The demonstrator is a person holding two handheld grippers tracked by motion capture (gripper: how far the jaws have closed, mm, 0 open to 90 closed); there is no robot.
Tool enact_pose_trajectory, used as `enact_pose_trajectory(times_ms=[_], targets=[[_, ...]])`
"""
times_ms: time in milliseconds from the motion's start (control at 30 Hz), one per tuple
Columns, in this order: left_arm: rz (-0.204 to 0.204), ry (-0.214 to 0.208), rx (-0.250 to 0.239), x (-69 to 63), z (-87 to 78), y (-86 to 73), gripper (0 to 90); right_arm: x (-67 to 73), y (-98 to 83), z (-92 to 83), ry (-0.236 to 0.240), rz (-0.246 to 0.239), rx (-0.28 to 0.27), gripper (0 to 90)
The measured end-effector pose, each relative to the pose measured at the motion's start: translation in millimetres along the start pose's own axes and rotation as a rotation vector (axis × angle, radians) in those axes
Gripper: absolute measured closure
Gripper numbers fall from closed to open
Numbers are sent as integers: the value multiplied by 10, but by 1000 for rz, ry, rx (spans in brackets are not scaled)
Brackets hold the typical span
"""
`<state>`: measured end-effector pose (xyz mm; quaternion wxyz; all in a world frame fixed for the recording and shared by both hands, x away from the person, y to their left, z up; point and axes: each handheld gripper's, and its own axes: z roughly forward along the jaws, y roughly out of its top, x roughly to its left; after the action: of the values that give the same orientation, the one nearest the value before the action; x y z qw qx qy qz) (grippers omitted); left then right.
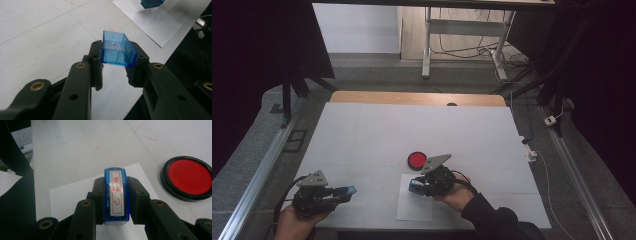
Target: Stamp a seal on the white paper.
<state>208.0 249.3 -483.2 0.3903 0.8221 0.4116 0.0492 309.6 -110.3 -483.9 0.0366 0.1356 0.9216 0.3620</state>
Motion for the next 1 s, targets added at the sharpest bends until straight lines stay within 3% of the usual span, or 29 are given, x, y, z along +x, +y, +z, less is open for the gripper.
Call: enact_pose_trajectory(times_ms=[433,1000], targets=[[1,-1,1,1,0,0,682,-4,-35,91,-18,-21,28,701],[1,-1,4,0,5,1,682,28,-87,122,-32,-36,12,707]])
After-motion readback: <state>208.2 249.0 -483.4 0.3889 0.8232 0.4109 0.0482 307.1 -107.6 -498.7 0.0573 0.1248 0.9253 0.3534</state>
